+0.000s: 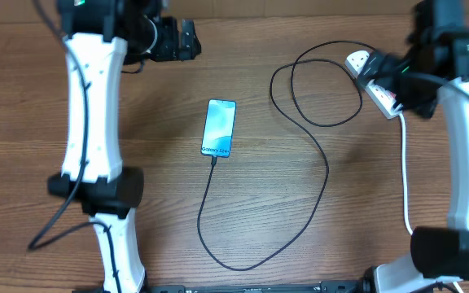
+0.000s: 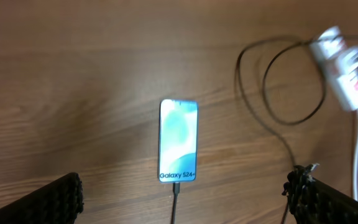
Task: Plug charger to phone and switch on socket
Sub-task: 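Position the right gripper over the power strip's orange switch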
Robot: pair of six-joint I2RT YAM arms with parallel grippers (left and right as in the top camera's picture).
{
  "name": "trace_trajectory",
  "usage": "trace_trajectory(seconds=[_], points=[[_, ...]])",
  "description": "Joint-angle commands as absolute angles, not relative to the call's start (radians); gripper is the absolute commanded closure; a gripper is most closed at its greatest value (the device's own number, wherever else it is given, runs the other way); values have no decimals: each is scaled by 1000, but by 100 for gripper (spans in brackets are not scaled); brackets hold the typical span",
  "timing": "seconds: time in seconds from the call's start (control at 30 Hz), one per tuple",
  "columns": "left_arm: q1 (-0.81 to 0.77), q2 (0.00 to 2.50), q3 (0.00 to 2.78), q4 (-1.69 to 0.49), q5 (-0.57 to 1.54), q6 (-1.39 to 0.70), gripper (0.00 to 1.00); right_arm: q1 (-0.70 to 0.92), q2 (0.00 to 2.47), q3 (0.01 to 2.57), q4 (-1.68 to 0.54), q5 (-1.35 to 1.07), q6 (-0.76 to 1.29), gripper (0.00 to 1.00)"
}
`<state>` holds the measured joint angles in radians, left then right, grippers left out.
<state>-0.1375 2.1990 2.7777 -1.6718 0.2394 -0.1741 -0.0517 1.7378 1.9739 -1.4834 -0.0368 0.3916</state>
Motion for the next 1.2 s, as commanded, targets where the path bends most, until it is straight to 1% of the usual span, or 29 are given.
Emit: trace_trajectory(seconds=[0.0,0.1,0.3,0.47,0.57,0.8,0.97,1.17], points=[[-142,2107,2810,-1675,147,-217,0,-141,1786,2003,-1357,-43,350,0],[-142,2098,2810,-1686,93,-216,0,-184,1817,2003,-1243,-17,351,0],[-142,2106,2799,-1689,94,-217,0,-212,1914,2002,-1072,80,350,0],[-142,2106,2796,-1689,94,-217,0,-212,2010,2002,-996,271,350,0],[-142,2106,2796,-1689,94,-217,0,-213,2064,2002,-965,326,350,0],[-142,2106,2796,-1689,94,-217,0,-216,2206,2002,-909,314,338,0],[-142,2106,2796,-1689,94,-217,0,-233,2271,2002,-930,305,339,0],[-142,2106,2796,-1689,93,-217,0,-279,2310,1995,-937,156,337,0]])
